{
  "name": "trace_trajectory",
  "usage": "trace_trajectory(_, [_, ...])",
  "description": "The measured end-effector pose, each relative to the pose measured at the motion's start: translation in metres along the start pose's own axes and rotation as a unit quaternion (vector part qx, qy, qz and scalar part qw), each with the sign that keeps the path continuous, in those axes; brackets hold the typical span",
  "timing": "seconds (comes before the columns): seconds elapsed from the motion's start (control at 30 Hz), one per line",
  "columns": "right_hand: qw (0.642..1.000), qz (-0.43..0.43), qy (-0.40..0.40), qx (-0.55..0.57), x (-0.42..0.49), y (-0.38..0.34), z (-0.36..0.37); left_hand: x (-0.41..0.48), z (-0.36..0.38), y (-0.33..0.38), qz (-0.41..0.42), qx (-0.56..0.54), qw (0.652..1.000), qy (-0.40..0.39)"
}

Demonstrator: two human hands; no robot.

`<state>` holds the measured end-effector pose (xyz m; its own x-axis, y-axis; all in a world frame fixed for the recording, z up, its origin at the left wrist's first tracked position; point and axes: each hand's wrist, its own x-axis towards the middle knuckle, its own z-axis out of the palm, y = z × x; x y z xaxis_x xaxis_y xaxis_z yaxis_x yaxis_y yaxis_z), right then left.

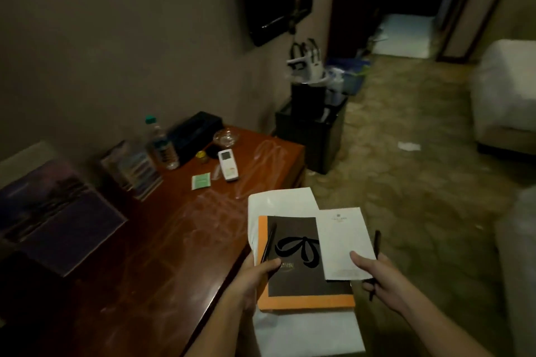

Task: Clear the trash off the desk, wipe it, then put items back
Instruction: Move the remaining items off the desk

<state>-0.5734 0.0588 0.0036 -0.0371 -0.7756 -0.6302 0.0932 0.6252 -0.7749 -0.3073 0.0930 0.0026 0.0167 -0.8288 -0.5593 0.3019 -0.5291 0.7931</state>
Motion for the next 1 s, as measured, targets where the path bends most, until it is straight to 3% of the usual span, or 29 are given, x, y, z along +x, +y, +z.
trace_trajectory(0.27, [0.982, -0.004, 0.124, 0.141, 0.015, -0.014, -0.121, 0.09, 0.149, 0.022, -0.085, 0.12, 0.976, -0.158])
trace_trajectory(0.5, [0.943, -0.02, 0.233, 0.239, 0.061, -0.045, -0.216, 0.204, 0.302, 0.037, -0.143, 0.203, 0.929, -0.276])
trace_trajectory(0.73, [0.857, -0.026, 0.388, 0.338, 0.064, -0.06, -0.302, 0.269, 0.468, 0.022, -0.191, 0.293, 0.837, -0.421])
trace_trajectory(1.0, [0.693, -0.026, 0.543, 0.473, 0.011, -0.003, -0.344, 0.24, 0.604, -0.055, -0.238, 0.418, 0.688, -0.543])
